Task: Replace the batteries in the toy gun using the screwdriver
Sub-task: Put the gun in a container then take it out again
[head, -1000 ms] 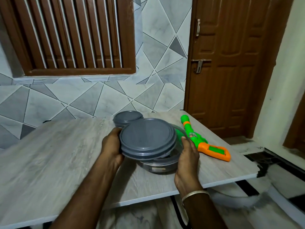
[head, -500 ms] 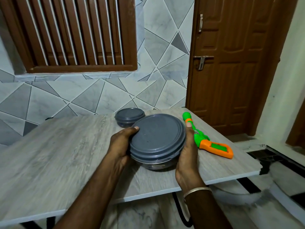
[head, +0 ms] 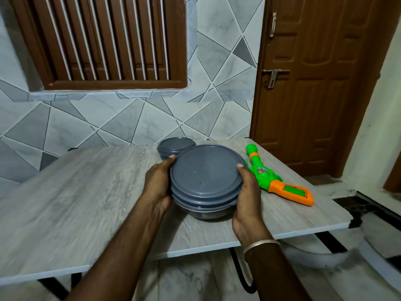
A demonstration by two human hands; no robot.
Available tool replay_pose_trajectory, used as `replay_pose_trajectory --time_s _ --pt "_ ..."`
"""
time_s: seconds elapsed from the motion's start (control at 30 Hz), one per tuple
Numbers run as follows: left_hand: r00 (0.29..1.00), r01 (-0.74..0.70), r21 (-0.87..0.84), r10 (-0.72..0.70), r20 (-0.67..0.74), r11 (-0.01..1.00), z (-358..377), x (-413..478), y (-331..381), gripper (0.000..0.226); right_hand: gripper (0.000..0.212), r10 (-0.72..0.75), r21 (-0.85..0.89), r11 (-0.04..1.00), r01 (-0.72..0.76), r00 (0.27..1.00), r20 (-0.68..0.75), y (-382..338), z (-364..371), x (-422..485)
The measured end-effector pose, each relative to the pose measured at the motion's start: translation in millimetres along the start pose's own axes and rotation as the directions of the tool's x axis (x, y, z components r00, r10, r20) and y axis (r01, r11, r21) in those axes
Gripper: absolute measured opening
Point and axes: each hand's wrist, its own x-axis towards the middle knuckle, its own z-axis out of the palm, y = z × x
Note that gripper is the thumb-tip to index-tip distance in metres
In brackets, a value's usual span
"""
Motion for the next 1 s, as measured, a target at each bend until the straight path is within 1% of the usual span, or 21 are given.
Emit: replay_pose_trajectory --time_s 0.07,0.17,0.23,0.33,0.43,0.5,0.57,0.63,0.67,0.73,0.8,0.83,0.9,0.97,1.0 --pt "1.0 0.005 0.006 -0.005 0.008 1.0 -1 0 0 0.038 0.05 0.025 0.016 1.0 -0.025 1.0 0.007 2 -1 1" --pt "0.999 0.011 -0.001 -0.011 0.035 1.0 -4 -4 0 0.034 0.058 0.067 0.039 0.997 -0.067 0.998 0.014 5 0 2" --pt "0.994 0.016 -0.016 -0.014 0.108 1.0 -4 -6 1 0.031 0.061 0.046 0.054 0.997 -0.046 0.999 0.002 2 0 3" --pt "0.979 0.015 -0.03 -0.009 0.206 0.999 -6 -8 4 0.021 0.052 0.045 0.103 0.994 -0.046 0.999 0.014 -5 0 5" --pt "0.973 0.012 -0.025 -0.006 0.233 1.0 -8 -9 5 0.021 0.044 0.048 0.106 0.993 -0.054 0.997 0.054 -10 1 6" --pt "0.973 -0.003 -0.022 0.008 0.232 1.0 -8 -11 5 0.027 0.042 0.046 0.09 0.995 -0.049 0.998 0.042 -12 2 8" --pt "0.974 -0.049 -0.018 0.051 0.221 0.999 -8 -10 4 0.034 0.041 0.046 0.07 0.996 -0.047 0.999 0.016 -12 3 9" --pt "0.971 -0.099 0.003 0.096 0.219 0.995 -7 -10 2 0.043 0.044 0.05 0.063 0.997 -0.048 0.999 -0.021 -10 4 10" --pt "0.969 -0.125 0.024 0.117 0.216 0.992 -7 -10 1 0.044 0.049 0.052 0.063 0.997 -0.049 0.997 -0.049 -9 5 11" --pt "0.972 -0.179 0.079 0.164 0.166 0.981 -6 -10 -2 0.031 0.059 0.054 0.074 0.996 -0.047 0.995 -0.089 -3 4 15" --pt "0.973 -0.214 0.114 0.201 0.113 0.97 -4 -10 -4 0.02 0.06 0.068 0.069 0.996 -0.062 0.994 -0.085 1 3 15" --pt "0.972 -0.224 0.118 0.213 0.098 0.967 -4 -10 -4 0.018 0.056 0.072 0.058 0.996 -0.067 0.994 -0.081 3 3 14" --pt "0.972 -0.228 0.123 0.219 0.081 0.966 -3 -10 -3 0.019 0.042 0.053 0.036 0.998 -0.05 0.995 -0.088 3 2 12" --pt "0.978 -0.205 0.126 0.2 0.054 0.971 -3 -10 -4 0.024 0.028 0.023 0.021 1.0 -0.021 0.995 -0.102 2 4 11" --pt "0.981 -0.192 0.128 0.189 0.036 0.973 -4 -11 -5 0.025 0.024 0.015 0.022 1.0 -0.013 0.994 -0.107 1 6 10"
